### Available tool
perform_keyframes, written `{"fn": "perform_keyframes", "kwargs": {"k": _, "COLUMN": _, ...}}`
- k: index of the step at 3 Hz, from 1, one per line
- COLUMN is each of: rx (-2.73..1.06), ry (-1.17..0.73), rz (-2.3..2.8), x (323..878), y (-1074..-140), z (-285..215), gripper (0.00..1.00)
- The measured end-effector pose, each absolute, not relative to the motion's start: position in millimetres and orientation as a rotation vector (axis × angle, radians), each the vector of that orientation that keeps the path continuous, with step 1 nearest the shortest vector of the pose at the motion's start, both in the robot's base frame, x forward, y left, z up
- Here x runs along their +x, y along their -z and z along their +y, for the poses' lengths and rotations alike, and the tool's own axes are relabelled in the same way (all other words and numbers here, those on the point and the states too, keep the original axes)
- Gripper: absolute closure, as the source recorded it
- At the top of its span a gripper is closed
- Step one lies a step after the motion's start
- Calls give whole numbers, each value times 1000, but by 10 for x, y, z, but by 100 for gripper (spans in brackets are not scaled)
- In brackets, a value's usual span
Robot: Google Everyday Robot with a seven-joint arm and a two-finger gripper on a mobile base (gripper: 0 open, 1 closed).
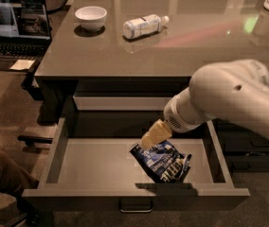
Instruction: Pick blue chip bag from top drawer and place on counter
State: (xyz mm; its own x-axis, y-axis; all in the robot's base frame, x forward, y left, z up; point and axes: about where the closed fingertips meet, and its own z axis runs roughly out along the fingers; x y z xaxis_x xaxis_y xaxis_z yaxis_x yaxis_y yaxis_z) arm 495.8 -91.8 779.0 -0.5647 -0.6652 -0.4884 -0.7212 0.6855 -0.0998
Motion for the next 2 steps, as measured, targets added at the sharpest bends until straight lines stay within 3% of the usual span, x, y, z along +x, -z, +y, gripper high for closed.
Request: {"fn": "perform_keyframes", "kwargs": {"k": 2, "rx": -946, "ry": -242, "rz": 2420, "x": 5267, "y": -6966, "z": -804, "gripper": 0}}
